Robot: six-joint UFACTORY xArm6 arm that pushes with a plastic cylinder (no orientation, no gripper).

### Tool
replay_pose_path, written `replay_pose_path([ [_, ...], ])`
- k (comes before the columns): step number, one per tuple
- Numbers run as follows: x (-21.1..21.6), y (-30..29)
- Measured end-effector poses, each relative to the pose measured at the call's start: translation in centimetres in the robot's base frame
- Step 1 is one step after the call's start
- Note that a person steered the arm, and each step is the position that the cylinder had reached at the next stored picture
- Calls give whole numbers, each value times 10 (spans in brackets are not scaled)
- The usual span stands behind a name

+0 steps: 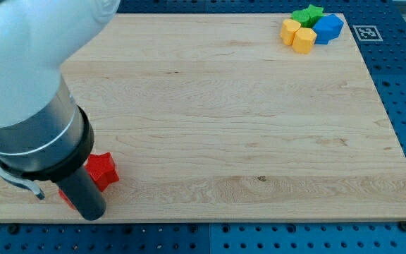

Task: Move your arm to the top right

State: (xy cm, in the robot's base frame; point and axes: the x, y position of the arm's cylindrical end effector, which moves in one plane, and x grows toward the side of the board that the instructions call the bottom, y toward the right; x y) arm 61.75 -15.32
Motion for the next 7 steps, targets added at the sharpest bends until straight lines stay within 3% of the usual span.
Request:
replay_pose_path([
  [2, -3, -25],
  [3, 0, 14],
  [5, -14, 193],
  [7, -109, 326],
])
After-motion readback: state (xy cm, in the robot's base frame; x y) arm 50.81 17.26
